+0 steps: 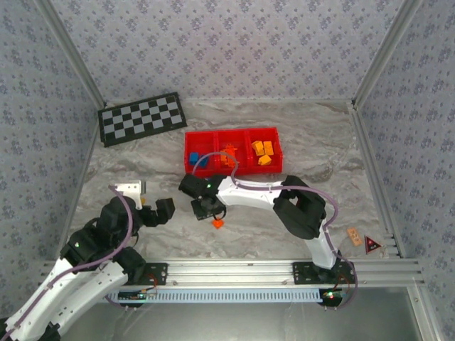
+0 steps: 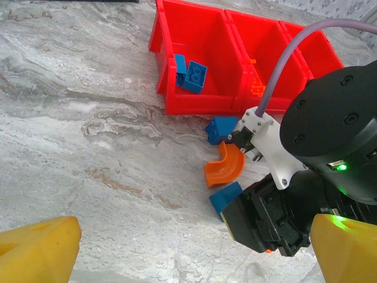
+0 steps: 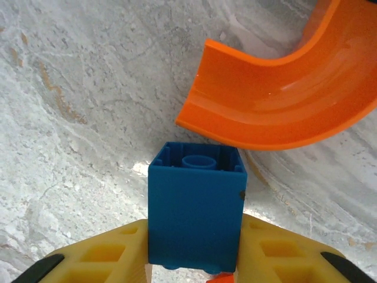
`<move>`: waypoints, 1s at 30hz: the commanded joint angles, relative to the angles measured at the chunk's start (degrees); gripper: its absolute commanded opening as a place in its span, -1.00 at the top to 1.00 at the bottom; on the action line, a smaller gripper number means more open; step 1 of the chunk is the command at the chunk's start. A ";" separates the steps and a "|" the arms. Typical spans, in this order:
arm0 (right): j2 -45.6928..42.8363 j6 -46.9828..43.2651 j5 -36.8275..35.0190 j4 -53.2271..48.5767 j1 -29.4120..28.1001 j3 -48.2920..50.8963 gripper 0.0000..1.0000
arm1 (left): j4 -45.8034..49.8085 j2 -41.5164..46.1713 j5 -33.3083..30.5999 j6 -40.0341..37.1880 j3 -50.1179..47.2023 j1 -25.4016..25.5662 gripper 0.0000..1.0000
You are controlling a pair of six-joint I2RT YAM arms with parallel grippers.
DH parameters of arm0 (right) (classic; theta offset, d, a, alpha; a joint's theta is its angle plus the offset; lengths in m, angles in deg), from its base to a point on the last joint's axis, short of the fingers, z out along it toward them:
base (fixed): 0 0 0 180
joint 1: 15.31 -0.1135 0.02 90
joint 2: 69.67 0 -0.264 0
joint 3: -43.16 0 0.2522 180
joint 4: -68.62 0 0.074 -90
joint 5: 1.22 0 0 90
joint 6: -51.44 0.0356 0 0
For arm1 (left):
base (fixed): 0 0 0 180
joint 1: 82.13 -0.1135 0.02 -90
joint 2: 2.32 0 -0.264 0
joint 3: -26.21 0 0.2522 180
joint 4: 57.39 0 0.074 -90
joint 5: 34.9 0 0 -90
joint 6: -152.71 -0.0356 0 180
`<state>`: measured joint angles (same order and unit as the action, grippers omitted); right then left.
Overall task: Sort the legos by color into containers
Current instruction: Pick up the lego from the bottom-center of the table, then place the lego in the container.
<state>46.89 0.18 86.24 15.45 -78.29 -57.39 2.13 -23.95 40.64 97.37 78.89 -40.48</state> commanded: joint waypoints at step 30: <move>11.17 -17.71 -0.54 -7.63 18.01 -38.90 0.31 | 0.14 0.45 -1.02 0.74 0.02 0.45 -0.99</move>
<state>55.37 -16.19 84.42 7.88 -60.96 -93.28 2.54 -23.95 40.47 97.80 78.89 -40.48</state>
